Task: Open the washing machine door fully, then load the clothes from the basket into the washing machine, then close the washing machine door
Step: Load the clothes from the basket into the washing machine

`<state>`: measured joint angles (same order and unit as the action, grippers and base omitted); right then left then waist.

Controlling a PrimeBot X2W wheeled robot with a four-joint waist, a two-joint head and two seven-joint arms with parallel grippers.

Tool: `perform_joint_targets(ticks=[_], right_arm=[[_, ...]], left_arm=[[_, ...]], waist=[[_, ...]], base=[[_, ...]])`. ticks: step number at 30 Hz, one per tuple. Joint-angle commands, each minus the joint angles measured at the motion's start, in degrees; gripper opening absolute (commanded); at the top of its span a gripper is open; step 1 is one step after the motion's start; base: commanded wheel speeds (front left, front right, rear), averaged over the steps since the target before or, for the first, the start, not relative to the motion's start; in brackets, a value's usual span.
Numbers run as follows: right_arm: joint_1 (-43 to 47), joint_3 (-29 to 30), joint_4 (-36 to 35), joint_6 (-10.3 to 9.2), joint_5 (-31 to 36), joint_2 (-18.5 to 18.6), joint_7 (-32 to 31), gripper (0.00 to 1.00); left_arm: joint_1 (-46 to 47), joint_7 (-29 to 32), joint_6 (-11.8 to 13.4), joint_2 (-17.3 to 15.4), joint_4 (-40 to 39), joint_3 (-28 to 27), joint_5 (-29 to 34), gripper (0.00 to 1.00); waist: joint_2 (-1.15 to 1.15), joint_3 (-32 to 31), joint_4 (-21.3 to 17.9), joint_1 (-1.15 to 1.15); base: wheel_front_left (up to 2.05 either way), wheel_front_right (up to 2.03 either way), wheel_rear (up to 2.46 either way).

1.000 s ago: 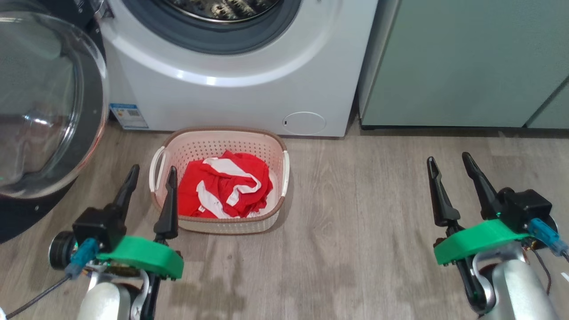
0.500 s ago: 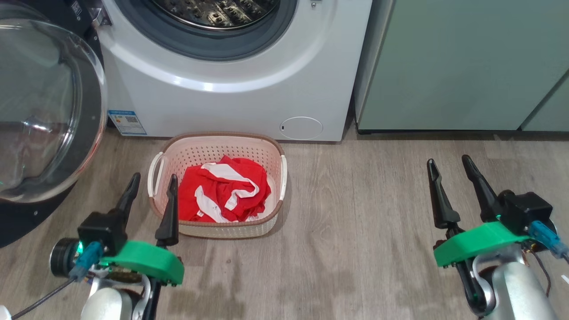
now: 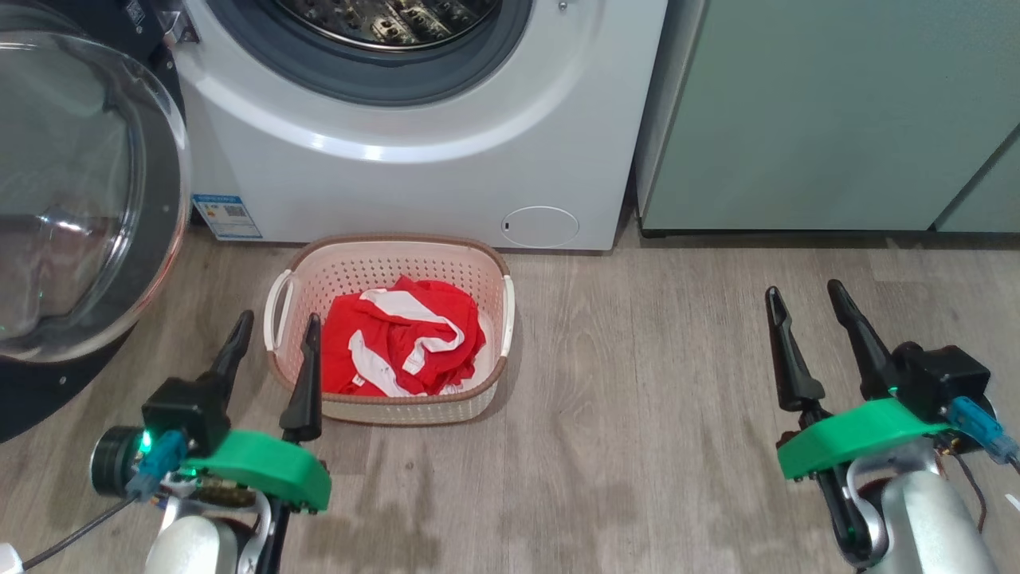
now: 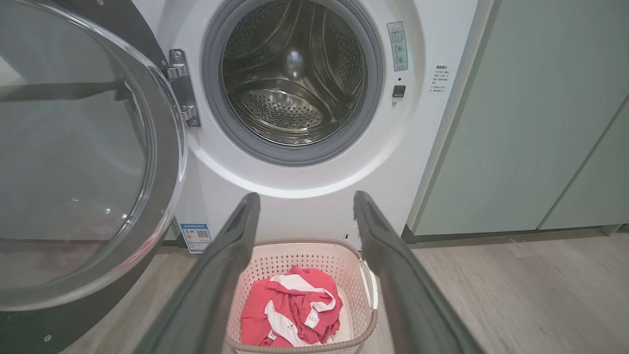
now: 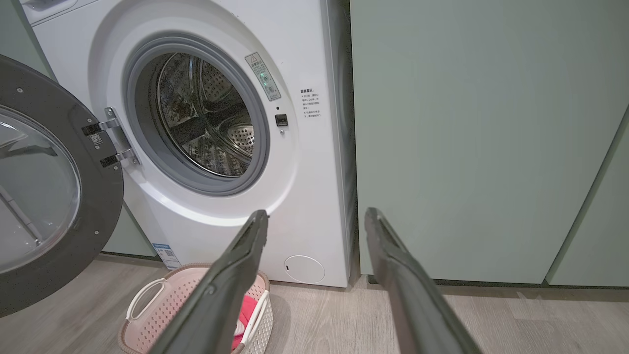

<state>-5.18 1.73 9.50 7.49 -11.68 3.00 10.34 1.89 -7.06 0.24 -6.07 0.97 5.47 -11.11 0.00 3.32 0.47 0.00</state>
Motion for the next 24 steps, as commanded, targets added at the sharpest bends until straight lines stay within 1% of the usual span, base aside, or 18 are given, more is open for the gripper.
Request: perform_joint_targets(ticks=[1,7,18,24], right_arm=[[-1.6,-1.2,-1.6,0.00,-0.3,-0.1,0.6,1.00],[-1.8,-1.2,-1.5,0.00,-0.4,-0.1,0.8,1.00],[-1.8,-1.2,-1.5,0.00,-0.5,-0.1,1.0,1.00],[-1.9,-1.2,-1.5,0.00,-0.5,-0.1,1.0,1.00]], left_arm=[[1.5,0.5,0.2,-1.0,-2.3,-1.7,-0.5,1.00],[1.7,0.7,0.5,-1.3,-2.9,-1.5,-0.6,1.00],[2.0,-0.3,0.8,-1.4,-3.2,-1.1,-0.7,1.00],[2.2,-0.7,0.8,-1.6,-3.2,-1.1,-1.2,1.00]], waist=[[0.00,0.1,-0.1,0.00],[0.00,0.5,-0.4,0.00],[0.00,0.5,-0.7,0.00],[0.00,0.7,-0.7,0.00]], base=[[0.66,-0.66,0.00],[1.13,-1.13,0.00],[1.94,-1.94,0.00],[1.24,-1.24,0.00]])
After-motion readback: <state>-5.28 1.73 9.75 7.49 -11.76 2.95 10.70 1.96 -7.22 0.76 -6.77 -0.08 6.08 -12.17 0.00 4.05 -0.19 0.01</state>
